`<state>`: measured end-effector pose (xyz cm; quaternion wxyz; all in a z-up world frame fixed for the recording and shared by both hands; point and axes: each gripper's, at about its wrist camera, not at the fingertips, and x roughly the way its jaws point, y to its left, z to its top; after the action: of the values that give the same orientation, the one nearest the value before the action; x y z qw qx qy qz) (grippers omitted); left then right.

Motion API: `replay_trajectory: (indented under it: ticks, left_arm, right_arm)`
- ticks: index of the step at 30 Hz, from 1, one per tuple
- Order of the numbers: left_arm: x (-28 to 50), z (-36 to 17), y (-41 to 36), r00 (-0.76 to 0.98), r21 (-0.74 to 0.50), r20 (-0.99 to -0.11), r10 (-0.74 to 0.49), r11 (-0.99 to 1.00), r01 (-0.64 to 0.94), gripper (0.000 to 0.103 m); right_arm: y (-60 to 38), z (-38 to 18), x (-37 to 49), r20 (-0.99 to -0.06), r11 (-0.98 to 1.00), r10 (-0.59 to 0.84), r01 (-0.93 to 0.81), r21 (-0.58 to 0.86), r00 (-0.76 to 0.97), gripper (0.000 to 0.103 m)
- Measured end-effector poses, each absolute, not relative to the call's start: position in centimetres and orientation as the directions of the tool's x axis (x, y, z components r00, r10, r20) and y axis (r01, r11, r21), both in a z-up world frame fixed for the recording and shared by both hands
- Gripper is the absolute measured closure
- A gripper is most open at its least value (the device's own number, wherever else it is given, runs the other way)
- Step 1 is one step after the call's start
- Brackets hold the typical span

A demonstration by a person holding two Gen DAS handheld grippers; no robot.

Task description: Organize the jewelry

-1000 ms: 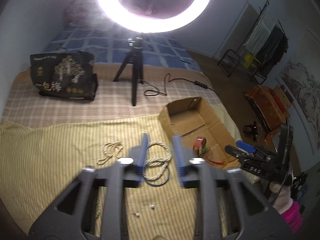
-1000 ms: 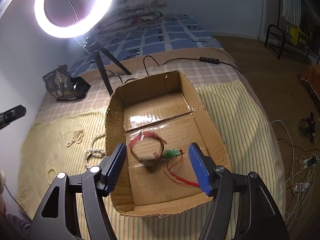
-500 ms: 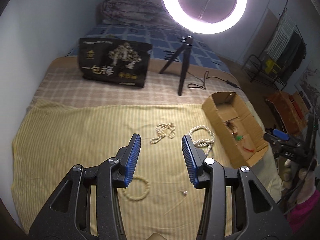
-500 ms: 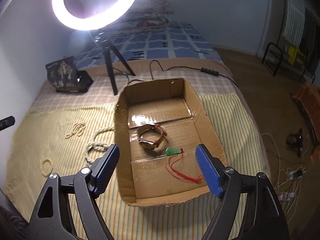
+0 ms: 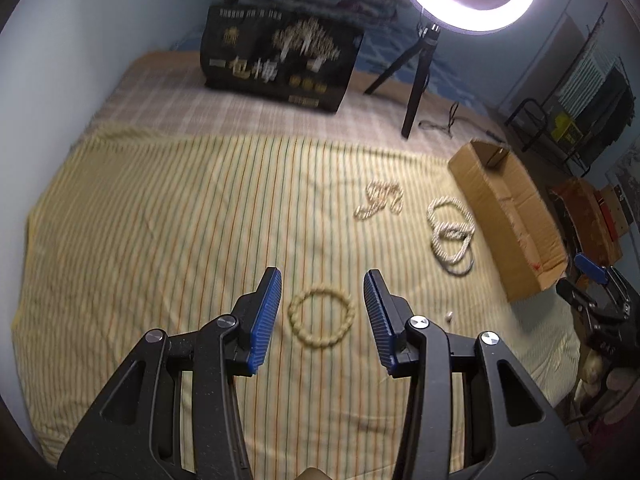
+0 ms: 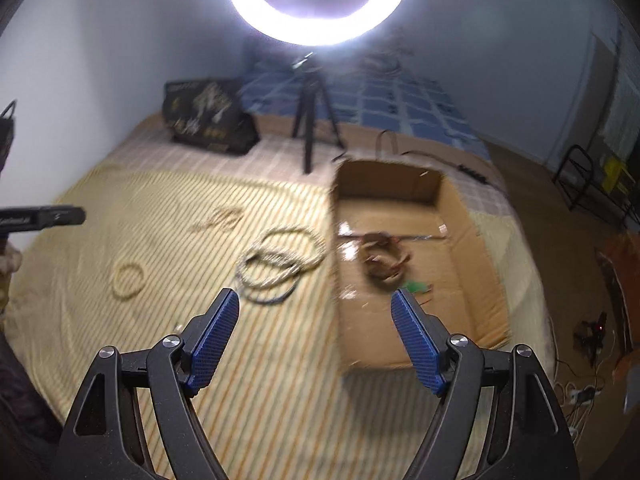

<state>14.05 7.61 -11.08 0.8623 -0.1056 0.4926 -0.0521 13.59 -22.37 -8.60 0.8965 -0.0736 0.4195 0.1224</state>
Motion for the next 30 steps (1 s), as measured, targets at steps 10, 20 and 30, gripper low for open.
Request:
replay_trajectory:
  ticks: [10,20,30]
  left_arm:
    - [14.7,-15.7,8.8,0.394,-0.299,-0.885,-0.246,0.951,-0.078,0.06]
    - [15.7,-17.8,9.0,0.346,-0.312,-0.901,-0.261,0.945,-0.099,0.068]
    - [16.6,-19.2,9.0,0.308,-0.336,-0.908,-0.284,0.933,-0.128,0.069]
  right_arm:
    - [-18.5,-12.9,13.3,-0.847,0.923,0.231,-0.384,0.034,0.479,0.029]
    - [-16.5,-17.3,14.7,-0.903,0.89,0.285,-0.439,0.125,0.321,0.067]
    - [-15.7,-18.3,15.6,-0.911,0.88,0.309,-0.446,0.164,0.274,0.074]
